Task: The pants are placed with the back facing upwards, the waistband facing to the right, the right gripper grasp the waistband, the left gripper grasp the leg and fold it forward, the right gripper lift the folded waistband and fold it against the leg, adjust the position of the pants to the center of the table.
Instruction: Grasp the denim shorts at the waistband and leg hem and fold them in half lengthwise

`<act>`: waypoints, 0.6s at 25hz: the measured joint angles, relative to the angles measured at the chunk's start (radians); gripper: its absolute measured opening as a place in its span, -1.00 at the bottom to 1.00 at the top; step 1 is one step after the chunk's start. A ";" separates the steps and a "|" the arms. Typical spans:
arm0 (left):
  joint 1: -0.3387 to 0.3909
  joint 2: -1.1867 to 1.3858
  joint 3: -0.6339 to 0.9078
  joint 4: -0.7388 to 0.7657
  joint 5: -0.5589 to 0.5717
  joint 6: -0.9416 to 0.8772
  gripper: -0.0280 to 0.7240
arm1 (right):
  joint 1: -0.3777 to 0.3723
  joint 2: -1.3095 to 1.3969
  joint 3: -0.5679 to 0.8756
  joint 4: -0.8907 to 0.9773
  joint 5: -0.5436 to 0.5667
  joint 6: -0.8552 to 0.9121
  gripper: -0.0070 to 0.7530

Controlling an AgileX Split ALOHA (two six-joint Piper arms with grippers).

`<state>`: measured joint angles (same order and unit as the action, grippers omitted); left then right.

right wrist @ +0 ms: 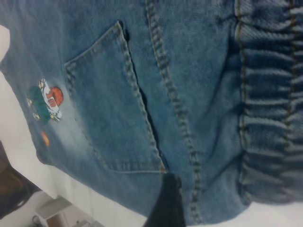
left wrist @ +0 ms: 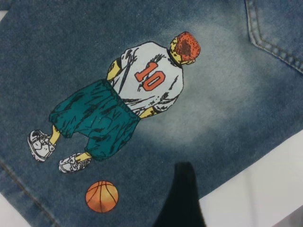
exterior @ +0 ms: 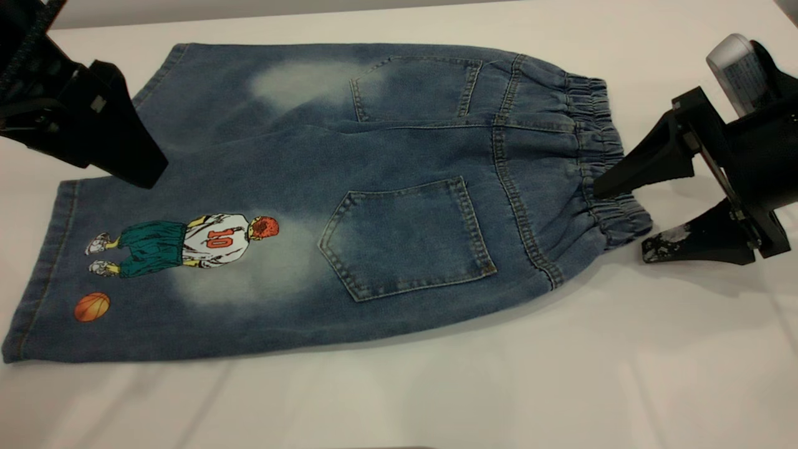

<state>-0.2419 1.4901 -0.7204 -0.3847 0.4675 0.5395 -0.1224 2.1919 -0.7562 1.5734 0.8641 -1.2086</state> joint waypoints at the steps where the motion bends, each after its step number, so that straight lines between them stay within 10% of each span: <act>1: 0.000 0.000 0.000 0.000 0.000 0.000 0.58 | 0.000 0.007 -0.001 0.000 0.005 0.000 0.58; 15: 0.000 0.000 0.000 0.000 -0.005 0.000 0.58 | 0.000 0.073 -0.057 0.073 0.045 -0.046 0.23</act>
<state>-0.2419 1.4901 -0.7204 -0.3847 0.4625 0.5399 -0.1224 2.2650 -0.8133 1.6465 0.9088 -1.2548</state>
